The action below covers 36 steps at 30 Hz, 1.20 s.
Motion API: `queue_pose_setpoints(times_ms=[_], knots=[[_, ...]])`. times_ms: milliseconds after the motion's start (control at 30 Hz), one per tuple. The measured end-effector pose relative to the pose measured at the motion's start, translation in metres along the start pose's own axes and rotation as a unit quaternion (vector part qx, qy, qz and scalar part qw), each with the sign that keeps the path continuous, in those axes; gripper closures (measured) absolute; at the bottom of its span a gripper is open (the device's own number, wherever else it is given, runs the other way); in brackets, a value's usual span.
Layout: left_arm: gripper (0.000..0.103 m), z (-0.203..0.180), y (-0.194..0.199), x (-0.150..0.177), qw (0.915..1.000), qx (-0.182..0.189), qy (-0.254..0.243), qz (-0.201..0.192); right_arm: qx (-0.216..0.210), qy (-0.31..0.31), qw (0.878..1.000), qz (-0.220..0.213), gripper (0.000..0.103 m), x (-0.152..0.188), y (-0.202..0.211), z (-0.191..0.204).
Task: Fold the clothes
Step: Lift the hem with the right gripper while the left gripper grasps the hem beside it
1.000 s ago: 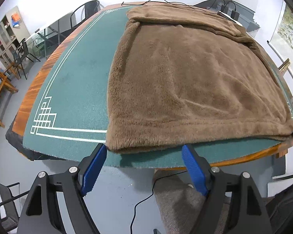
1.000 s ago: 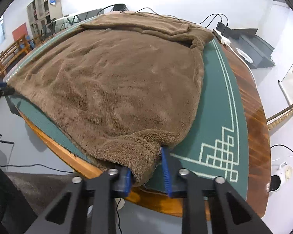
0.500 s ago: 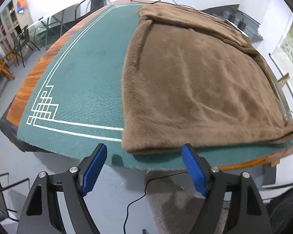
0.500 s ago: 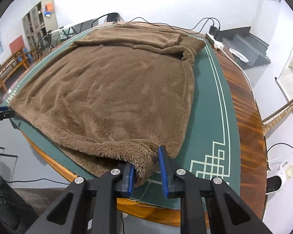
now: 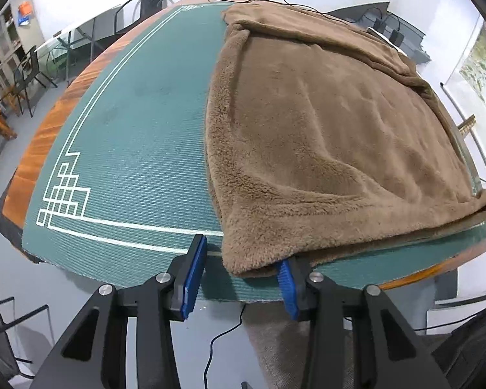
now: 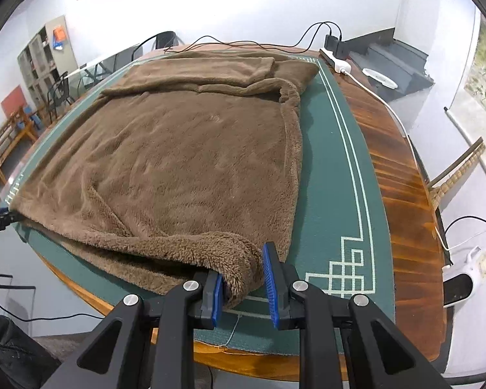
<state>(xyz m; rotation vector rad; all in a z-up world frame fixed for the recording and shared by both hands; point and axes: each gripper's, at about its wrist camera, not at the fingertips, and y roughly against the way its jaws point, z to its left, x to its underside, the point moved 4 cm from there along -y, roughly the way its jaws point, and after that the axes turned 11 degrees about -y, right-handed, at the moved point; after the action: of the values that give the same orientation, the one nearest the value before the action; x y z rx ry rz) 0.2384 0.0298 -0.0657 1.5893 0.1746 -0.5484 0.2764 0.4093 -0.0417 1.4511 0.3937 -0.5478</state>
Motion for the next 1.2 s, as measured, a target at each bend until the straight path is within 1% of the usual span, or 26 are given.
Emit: queue_pose_setpoints(times_ms=[33,67,100,133,167,233,300,367,500,633,667,800,900,1000,1133,1200], knots=[[0.061,0.002,0.003,-0.001,1.0000,0.003,0.004,-0.002,0.001,0.003,1.000,0.000,0.080,0.000,0.000,0.001],[0.075,0.004,0.006,-0.002,0.9999,0.006,0.008,-0.005,0.002,0.006,1.000,0.001,0.080,-0.001,-0.001,0.002],[0.082,0.006,0.009,-0.003,0.9999,0.010,0.011,-0.008,0.002,0.009,1.000,0.001,0.080,-0.001,0.000,0.002],[0.087,0.007,0.011,-0.004,0.9998,0.013,0.015,-0.010,0.001,0.011,1.000,0.001,0.080,-0.002,0.001,0.002],[0.089,0.009,0.014,-0.005,0.9996,0.016,0.019,-0.013,0.001,0.013,1.000,0.002,0.080,-0.003,0.002,0.002],[0.090,0.013,0.020,-0.007,0.9992,0.023,0.026,-0.018,0.000,0.017,1.000,0.002,0.080,-0.004,0.004,0.003],[0.090,0.015,0.039,-0.021,0.9987,0.021,0.021,-0.042,-0.001,0.025,1.000,-0.006,0.080,-0.010,0.011,0.002],[0.090,0.017,0.053,-0.038,0.9979,0.014,0.004,-0.063,-0.001,0.033,0.999,-0.016,0.080,-0.017,0.019,0.002],[0.090,0.017,0.086,-0.081,0.9926,-0.008,-0.051,-0.110,-0.003,0.035,0.998,-0.048,0.080,-0.039,0.037,0.000],[0.090,0.020,0.114,-0.133,0.9854,-0.013,-0.077,-0.152,-0.009,0.025,0.996,-0.083,0.080,-0.069,0.051,-0.003],[0.090,0.026,0.114,-0.145,0.9840,-0.013,-0.081,-0.158,-0.010,0.024,0.995,-0.094,0.080,-0.079,0.053,-0.004],[0.090,0.027,0.127,-0.202,0.9777,-0.014,-0.090,-0.189,-0.010,0.009,0.991,-0.131,0.080,-0.121,0.061,-0.007],[0.088,0.028,0.131,-0.247,0.9735,-0.017,-0.094,-0.208,-0.001,0.001,0.986,-0.168,0.080,-0.163,0.063,-0.009],[0.087,0.030,0.126,-0.289,0.9700,-0.025,-0.103,-0.219,0.009,-0.006,0.981,-0.193,0.080,-0.204,0.059,-0.009],[0.087,0.039,0.103,-0.346,0.9708,-0.022,-0.099,-0.218,0.021,-0.016,0.977,-0.212,0.080,-0.256,0.046,-0.009],[0.087,0.043,0.091,-0.367,0.9716,-0.020,-0.098,-0.215,0.025,-0.027,0.976,-0.216,0.080,-0.282,0.035,-0.009]])
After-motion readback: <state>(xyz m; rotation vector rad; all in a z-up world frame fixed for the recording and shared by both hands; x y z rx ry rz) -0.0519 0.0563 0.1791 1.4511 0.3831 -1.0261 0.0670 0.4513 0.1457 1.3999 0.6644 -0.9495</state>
